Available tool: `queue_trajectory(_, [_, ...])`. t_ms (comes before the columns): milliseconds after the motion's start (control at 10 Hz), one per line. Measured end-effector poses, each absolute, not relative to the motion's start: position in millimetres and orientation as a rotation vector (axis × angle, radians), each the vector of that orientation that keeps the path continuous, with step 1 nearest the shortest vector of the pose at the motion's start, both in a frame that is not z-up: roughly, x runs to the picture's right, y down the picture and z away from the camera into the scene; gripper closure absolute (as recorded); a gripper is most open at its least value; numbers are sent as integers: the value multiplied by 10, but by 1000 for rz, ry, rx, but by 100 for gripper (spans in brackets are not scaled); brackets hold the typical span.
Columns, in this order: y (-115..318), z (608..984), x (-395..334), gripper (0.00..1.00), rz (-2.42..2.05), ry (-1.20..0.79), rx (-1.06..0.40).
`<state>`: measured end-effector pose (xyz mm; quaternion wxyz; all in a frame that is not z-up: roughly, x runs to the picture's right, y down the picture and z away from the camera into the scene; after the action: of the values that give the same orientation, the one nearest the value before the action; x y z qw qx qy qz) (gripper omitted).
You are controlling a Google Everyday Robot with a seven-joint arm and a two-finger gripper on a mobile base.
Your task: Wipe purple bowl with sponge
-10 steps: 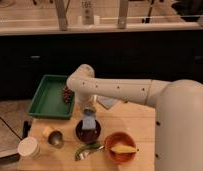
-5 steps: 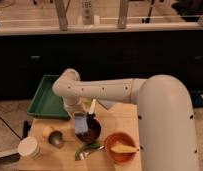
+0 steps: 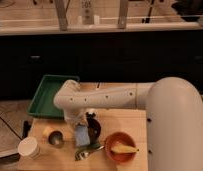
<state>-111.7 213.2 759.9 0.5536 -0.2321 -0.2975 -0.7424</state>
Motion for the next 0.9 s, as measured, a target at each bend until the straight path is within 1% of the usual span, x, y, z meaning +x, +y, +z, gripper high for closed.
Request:
queue_trajectory(200, [2203,7582,-879,100,-1719,-710,-545])
queue_trajectory(500, [2186,7577,-509,100,-1642,-695,-544])
queue_trajectory(900, [1927,7625,-248,100,-1564,-651,-525])
